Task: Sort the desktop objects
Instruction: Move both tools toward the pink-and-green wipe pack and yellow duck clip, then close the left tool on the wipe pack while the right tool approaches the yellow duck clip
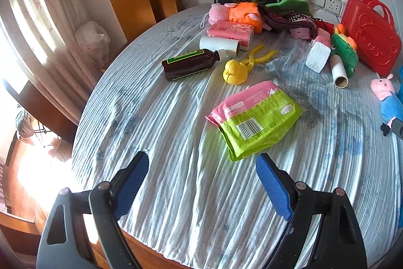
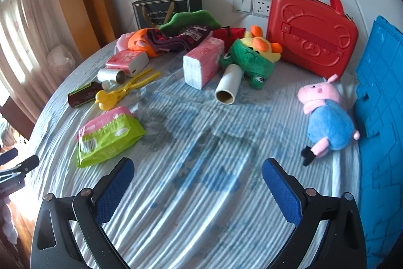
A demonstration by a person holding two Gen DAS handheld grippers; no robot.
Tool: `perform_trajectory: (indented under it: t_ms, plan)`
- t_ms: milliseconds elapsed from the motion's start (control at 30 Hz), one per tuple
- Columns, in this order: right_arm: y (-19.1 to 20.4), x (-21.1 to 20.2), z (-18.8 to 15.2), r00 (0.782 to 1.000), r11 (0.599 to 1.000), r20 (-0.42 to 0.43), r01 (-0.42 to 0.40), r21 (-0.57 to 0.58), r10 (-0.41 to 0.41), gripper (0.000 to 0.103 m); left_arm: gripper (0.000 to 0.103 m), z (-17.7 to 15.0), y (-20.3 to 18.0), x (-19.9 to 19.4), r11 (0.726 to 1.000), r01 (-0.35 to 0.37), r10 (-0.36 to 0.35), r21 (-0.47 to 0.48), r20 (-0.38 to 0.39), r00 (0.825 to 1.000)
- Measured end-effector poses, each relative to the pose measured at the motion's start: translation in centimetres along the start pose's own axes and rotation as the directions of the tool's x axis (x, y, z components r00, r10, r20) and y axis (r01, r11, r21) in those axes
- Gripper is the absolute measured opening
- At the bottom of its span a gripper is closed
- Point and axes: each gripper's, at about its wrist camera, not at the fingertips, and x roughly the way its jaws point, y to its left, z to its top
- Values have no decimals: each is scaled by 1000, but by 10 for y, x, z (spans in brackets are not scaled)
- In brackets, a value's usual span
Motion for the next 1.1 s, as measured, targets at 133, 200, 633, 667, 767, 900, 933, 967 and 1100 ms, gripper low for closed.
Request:
perform_trajectory:
  t_ms: [133, 200, 633, 667, 767, 900, 933, 967, 1100]
  plan:
    - [12, 10, 7, 999, 1000, -19, 29, 7, -29, 103, 87, 22, -3, 26, 996, 54, -53, 70, -17, 998]
    - [17, 15, 8, 998, 998, -25, 59, 23, -59, 103, 87, 35, -8, 43, 987, 96, -93, 131, -25, 995]
    - [26, 50, -22, 937, 885, -189, 343, 316, -295, 103, 88, 56, -80, 152, 765, 406, -320, 499, -252, 913]
    - [27, 52, -26, 931, 880, -205, 355, 315, -302, 103, 97, 55, -84, 154, 756, 406, -326, 513, -242, 914]
    - [25, 63, -38, 920, 874, -246, 373, 312, -305, 103, 103, 49, -97, 158, 740, 368, -303, 563, -210, 930]
    - [20, 82, -51, 920, 873, -280, 360, 330, -274, 103, 103, 51, -102, 159, 742, 344, -301, 575, -173, 938]
    - [19, 87, -54, 922, 876, -285, 350, 331, -260, 103, 103, 54, -102, 160, 741, 341, -299, 578, -171, 939]
    - [19, 92, -57, 924, 881, -293, 340, 327, -248, 103, 103, 57, -103, 161, 740, 332, -283, 585, -177, 943]
    - [18, 107, -68, 925, 897, -317, 309, 315, -207, 103, 103, 81, -89, 144, 782, 264, -242, 564, -115, 963]
